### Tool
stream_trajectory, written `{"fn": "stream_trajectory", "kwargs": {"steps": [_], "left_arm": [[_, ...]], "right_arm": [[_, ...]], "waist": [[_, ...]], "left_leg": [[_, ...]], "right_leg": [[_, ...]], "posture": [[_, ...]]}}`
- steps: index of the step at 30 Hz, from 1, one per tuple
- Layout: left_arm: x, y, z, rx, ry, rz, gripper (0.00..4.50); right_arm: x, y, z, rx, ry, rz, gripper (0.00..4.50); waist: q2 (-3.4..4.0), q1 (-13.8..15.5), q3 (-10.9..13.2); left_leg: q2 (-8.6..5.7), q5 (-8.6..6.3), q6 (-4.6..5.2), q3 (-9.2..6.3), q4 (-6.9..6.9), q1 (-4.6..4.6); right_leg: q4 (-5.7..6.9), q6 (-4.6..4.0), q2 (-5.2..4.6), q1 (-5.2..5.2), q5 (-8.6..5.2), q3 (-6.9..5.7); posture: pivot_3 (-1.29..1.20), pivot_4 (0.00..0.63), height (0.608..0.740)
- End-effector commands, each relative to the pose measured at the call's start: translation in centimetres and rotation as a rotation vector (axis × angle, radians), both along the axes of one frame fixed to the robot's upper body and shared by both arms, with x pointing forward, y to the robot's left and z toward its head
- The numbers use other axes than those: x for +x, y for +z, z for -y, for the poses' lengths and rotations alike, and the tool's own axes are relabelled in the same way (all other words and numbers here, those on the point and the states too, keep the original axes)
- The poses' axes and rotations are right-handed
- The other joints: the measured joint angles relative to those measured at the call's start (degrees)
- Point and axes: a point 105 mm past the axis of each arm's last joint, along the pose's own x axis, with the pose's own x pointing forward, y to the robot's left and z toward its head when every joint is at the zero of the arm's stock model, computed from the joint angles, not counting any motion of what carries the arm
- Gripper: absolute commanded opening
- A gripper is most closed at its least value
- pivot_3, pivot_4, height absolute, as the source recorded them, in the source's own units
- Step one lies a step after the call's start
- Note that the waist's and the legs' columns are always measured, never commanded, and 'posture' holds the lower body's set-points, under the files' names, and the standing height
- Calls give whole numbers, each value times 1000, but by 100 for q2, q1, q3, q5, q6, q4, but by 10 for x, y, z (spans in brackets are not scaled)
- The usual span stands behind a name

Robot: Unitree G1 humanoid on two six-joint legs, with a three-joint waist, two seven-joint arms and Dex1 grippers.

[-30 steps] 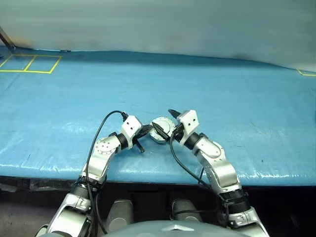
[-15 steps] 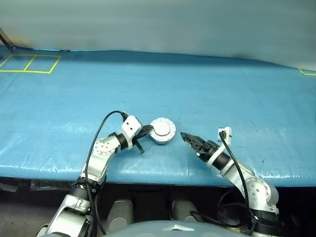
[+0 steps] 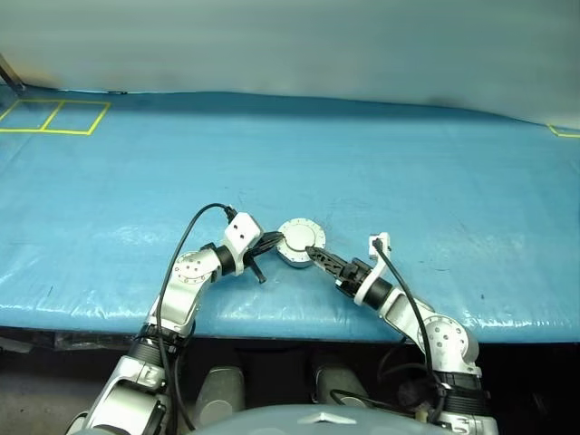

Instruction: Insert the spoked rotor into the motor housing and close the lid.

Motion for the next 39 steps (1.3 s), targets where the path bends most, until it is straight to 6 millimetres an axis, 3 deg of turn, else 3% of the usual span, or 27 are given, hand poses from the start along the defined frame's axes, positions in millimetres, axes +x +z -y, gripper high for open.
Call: {"fn": "stream_trajectory", "kwargs": {"steps": [1, 5, 6, 8, 15, 17, 24, 30, 35, 39], "left_arm": [[-6, -9, 6, 25, -21, -30, 0], [-7, -10, 5, 28, -16, -31, 0], [-7, -10, 5, 28, -16, -31, 0], [-7, -10, 5, 30, -16, -31, 0], [-7, -9, 4, 33, -11, -26, 0], [-7, -7, 5, 27, -11, -22, 0], [-8, 1, 8, 19, -27, 14, 0], [-24, 49, 12, -164, -116, 81, 0], [-32, 75, -6, -229, -131, 89, 0], [-20, 83, -33, -282, -2, 75, 0]], "right_arm": [[2, 4, -6, 19, 12, 17, 4460], [1, 3, -8, 21, 20, 17, 4460], [1, 5, -7, 28, 12, 26, 4285], [1, 13, -7, 76, 10, 54, 3862], [-3, 23, -15, 99, 56, 107, 1564], [-3, 23, -18, 101, 59, 110, 1160], [-1, 19, -24, 112, 54, 89, 1160], [1, 5, -19, 82, 1, 17, 1160], [1, 6, -18, 169, -25, -27, 1160], [1, 15, -24, 289, -7, -44, 1160]], "waist": [[0, 4, 0], [0, 4, 0], [0, 3, 0], [0, 4, 0], [1, 0, 1], [2, 0, 1], [2, -11, 1], [7, -50, 9], [10, -60, 11], [11, -87, 13]], "left_leg": [[0, 0, 0, 0, 0, 0], [-1, 0, 0, 1, -6, -1], [-1, 0, 0, 0, -8, -1], [-1, 0, 0, -1, -10, -1], [1, 0, 0, -1, -16, -26], [1, 0, 0, -3, -16, -30], [1, 0, 0, -2, -15, -35], [7, 0, 0, -2, -16, -55], [13, 0, 0, -6, -17, -58], [20, 0, 0, -8, -19, -55]], "right_leg": [[0, 0, 0, 0, 0, 0], [-4, 0, -2, 0, 0, 1], [-5, 0, -2, -1, 0, 0], [-4, 0, -1, -2, 0, -1], [1, 7, 3, -35, 3, 0], [4, 10, 3, -39, 4, -3], [5, 26, 3, -46, 14, -3], [9, 26, 7, -70, 14, -2], [10, 24, 12, -72, 14, -7], [14, 19, 21, -72, 10, -9]], "posture": [[0, 150, 740], [0, 150, 740], [0, 150, 740], [0, 150, 740], [0, 150, 740], [0, 150, 740], [0, 150, 740], [0, 150, 740], [0, 150, 740], [0, 150, 740]]}}
